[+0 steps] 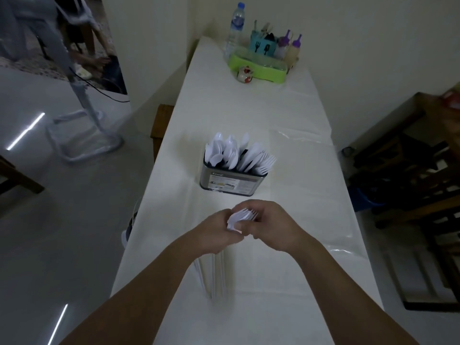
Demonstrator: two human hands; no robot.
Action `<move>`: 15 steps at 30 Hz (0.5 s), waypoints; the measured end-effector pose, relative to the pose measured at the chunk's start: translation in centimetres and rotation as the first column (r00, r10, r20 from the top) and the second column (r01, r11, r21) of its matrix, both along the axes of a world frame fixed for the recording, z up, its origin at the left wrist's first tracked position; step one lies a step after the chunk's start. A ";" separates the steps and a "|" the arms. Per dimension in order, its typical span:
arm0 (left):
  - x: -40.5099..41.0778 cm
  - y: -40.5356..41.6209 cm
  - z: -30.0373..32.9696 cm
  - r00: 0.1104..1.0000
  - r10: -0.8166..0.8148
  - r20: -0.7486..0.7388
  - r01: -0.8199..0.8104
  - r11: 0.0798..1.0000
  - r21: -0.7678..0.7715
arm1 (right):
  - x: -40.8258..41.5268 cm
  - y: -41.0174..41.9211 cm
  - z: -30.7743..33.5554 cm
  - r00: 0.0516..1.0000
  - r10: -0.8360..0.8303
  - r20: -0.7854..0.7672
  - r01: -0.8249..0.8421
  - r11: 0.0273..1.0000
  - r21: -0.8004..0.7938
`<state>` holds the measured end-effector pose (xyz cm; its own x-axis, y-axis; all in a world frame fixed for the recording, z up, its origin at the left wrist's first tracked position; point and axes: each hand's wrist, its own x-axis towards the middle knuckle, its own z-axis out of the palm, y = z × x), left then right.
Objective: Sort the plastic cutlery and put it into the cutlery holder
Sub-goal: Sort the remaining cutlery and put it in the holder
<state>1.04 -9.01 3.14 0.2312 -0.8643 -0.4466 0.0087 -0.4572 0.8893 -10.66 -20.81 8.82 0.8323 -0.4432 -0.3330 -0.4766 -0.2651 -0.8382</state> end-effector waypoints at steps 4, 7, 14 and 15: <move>0.6 -2.0 -0.1 0.982 -0.016 0.189 0.021 0.999 -0.026 | 0.1 -1.4 0.5 0.996 -0.080 0.030 0.080 0.997 -0.001; 1.2 -2.9 0.1 0.952 -0.033 0.304 0.049 0.998 -0.042 | 0.2 -3.0 1.4 0.983 -0.161 0.085 0.163 0.987 -0.010; 1.6 -4.7 -0.1 0.911 -0.022 0.411 0.065 0.994 -0.092 | -0.5 -6.9 3.5 0.968 -0.210 0.135 0.214 0.977 -0.014; 1.5 -5.2 -0.2 0.900 -0.018 0.436 0.065 0.994 -0.093 | -0.5 -7.3 3.7 0.968 -0.209 0.138 0.213 0.977 -0.017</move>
